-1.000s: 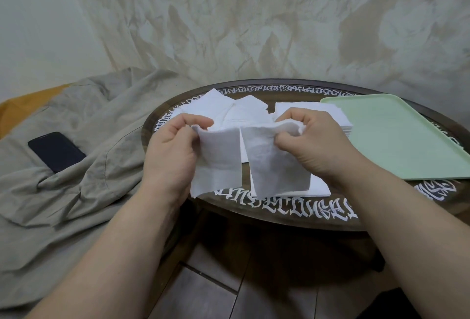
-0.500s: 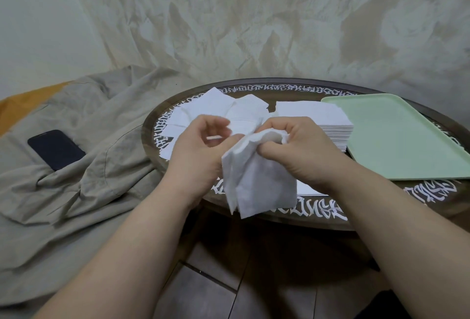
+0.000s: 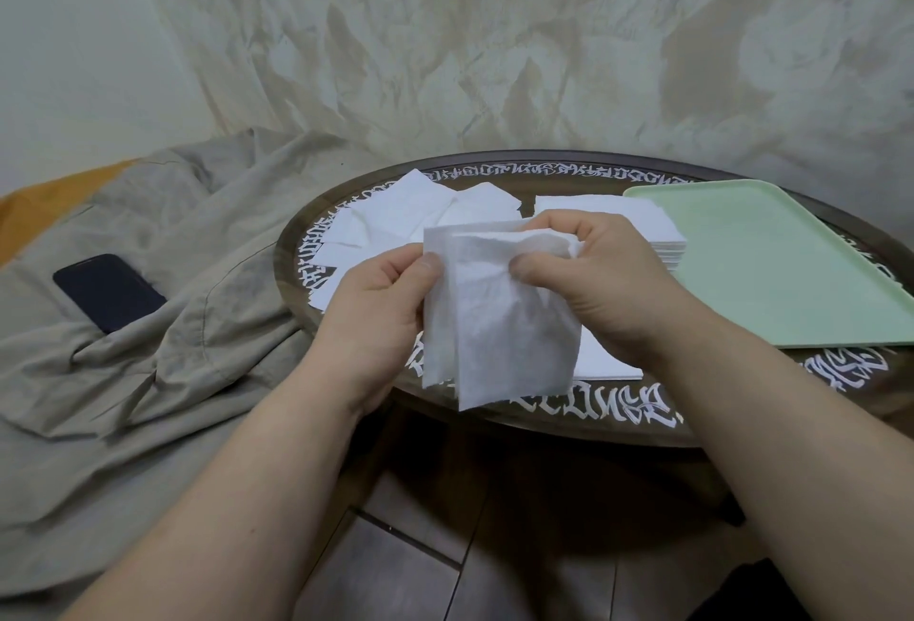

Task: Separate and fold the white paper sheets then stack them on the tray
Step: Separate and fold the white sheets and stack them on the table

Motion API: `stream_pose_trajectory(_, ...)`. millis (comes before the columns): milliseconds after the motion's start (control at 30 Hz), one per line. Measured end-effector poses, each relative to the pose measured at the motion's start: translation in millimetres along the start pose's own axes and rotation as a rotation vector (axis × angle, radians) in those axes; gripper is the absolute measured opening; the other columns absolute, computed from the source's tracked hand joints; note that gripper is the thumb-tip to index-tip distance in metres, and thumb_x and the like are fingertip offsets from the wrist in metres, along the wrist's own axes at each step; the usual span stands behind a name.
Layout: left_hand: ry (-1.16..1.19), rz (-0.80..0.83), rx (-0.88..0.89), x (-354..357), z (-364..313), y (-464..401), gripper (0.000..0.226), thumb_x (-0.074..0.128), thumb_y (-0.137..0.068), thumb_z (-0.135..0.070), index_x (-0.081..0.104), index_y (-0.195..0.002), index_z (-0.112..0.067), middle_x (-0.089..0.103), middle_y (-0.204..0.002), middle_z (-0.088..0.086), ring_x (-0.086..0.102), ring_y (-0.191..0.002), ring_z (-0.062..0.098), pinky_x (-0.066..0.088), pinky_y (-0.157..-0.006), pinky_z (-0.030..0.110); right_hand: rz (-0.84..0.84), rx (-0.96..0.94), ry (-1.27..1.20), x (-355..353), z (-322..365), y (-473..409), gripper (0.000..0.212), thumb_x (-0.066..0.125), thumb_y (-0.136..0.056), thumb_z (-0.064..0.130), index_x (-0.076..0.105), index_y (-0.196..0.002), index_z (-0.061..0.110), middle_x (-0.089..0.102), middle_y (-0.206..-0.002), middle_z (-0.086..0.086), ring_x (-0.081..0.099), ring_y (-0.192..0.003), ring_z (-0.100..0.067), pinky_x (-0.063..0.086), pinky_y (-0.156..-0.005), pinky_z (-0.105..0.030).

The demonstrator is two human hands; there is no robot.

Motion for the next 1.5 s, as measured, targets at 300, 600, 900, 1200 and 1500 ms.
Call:
stream_pose_trajectory(300,0.140,0.101,-0.035,6.6,1.9,1.2,0.029,0.043,-0.100,-0.008,0.072,-0.097,-0.002,0.072,-0.089,0.012,0.066,-0.074,0.016,0.055,-0.060,0.023,-0.002,0.014,-0.029,2.7,-1.3,-0.4,0.020,0.061,-0.080,-0.007,0.072,-0.076,0.009,0.069,-0.075,-0.003,0.061,-0.070,-0.018,0.049,-0.072,-0.034)
stream_pose_trajectory(600,0.123,0.092,-0.013,6.2,3.2,0.4,0.032,0.040,-0.102,-0.010,0.071,-0.093,-0.006,0.072,-0.077,0.003,0.067,-0.072,0.013,0.055,-0.063,0.026,-0.032,0.026,-0.017,5.5,-1.4,-1.2,0.022,0.062,-0.081,-0.006,0.073,-0.076,0.012,0.069,-0.075,-0.005,0.063,-0.069,-0.019,0.052,-0.072,-0.036)
stream_pose_trajectory(900,-0.013,0.082,0.049,9.4,8.8,-0.3,0.026,0.053,-0.090,-0.024,0.071,-0.108,-0.016,0.075,-0.106,0.008,0.070,-0.098,0.021,0.055,-0.089,0.039,-0.048,0.006,0.022,9.2,-1.0,-0.5,0.020,0.063,-0.081,-0.004,0.071,-0.073,0.013,0.069,-0.072,-0.003,0.063,-0.068,-0.018,0.056,-0.079,-0.049)
stream_pose_trajectory(1200,-0.148,0.038,0.070,12.6,8.8,-0.5,0.038,0.044,-0.088,-0.032,0.068,-0.114,-0.018,0.074,-0.107,0.002,0.069,-0.103,0.022,0.054,-0.091,0.046,-0.082,-0.047,0.123,14.4,-3.9,-2.2,0.011,0.074,-0.073,0.022,0.066,-0.072,0.015,0.070,-0.081,-0.011,0.064,-0.073,-0.023,0.055,-0.075,-0.050)
stream_pose_trajectory(1500,-0.121,-0.082,0.076,5.5,4.9,0.2,0.029,0.046,-0.098,-0.024,0.074,-0.092,-0.027,0.076,-0.100,0.001,0.070,-0.100,0.021,0.053,-0.094,0.046,-0.137,-0.234,0.366,5.8,4.4,-3.5,0.032,0.064,-0.087,0.031,0.059,-0.119,0.033,0.054,-0.116,0.019,0.049,-0.106,0.006,0.045,-0.099,-0.035)
Point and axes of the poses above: each hand's wrist, its own y-axis away from the middle knuckle, its own x-axis out of the palm, z = x × y, the point moved 3 cm from there along -y, towards the middle knuckle
